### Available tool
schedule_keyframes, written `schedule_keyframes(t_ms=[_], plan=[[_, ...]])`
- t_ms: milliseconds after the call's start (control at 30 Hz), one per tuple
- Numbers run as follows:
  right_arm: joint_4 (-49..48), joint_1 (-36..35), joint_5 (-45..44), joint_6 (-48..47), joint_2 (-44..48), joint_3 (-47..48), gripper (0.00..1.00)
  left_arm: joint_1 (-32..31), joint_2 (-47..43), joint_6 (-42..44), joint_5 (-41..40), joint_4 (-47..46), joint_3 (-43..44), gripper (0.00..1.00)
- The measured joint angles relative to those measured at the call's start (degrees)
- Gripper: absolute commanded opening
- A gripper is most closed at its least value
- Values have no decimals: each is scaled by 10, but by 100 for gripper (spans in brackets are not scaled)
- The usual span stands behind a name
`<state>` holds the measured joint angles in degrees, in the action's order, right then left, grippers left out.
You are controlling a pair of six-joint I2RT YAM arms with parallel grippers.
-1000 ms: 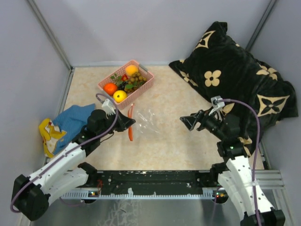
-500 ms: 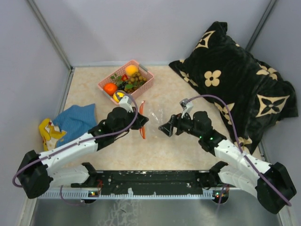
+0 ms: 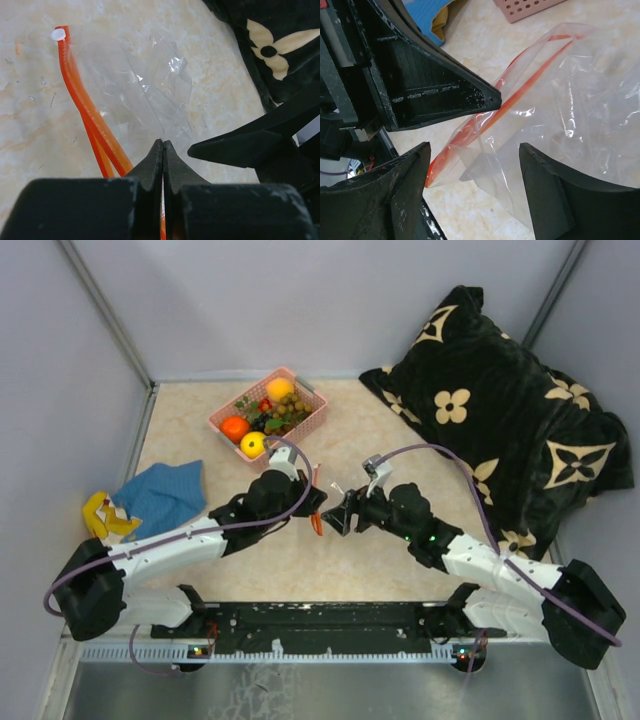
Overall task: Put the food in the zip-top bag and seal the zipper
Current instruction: Open the zipper of the food storage bag at the center of the board.
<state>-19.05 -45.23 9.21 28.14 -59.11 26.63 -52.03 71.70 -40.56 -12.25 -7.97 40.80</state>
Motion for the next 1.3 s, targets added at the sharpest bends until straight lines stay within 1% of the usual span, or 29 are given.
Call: schedule_keyframes(t_ms=[100, 200, 267, 300, 433, 467, 500, 600, 700, 833, 933, 1000, 1133, 1300], plan=[[-7, -16, -15, 0, -14, 0, 70, -5, 6, -3, -2, -7, 3, 0], [-12, -26, -32, 0, -25, 0, 65, -12, 10, -6, -3, -12, 6, 0], [-11, -27, -49, 0, -32, 0, 59, -17, 11, -8, -3, -14, 6, 0], [-10, -27, -58, 0, -34, 0, 52, -19, 11, -8, -3, -15, 6, 0], [-12, -28, -92, -1, -35, 0, 13, -24, 11, -8, -3, -15, 6, 0], [-13, -28, -93, -2, -35, 0, 5, -24, 10, -8, -3, -15, 6, 0], [-14, -28, -96, 0, -35, 0, 0, -24, 9, -8, -3, -14, 6, 0], [-17, -29, -100, 0, -21, 0, 0, -24, -6, -8, -4, -11, 5, 8], [-29, -30, -107, 0, 3, -11, 0, -24, -36, -8, -6, -11, 0, 21], [-43, -30, -116, 0, 31, -39, 0, -26, -101, -10, -21, -17, -29, 37], [-51, -30, -119, 2, 46, -59, 0, -26, -151, -16, -41, -22, -63, 45], [-60, -30, -120, 5, 55, -69, 0, -26, -172, -20, -54, -21, -80, 49], [-82, -30, -120, 11, 70, -87, 0, -14, -198, -44, -61, -21, -119, 53], [-103, -30, -120, 18, 81, -99, 0, 34, -207, -98, -21, -37, -189, 57]])
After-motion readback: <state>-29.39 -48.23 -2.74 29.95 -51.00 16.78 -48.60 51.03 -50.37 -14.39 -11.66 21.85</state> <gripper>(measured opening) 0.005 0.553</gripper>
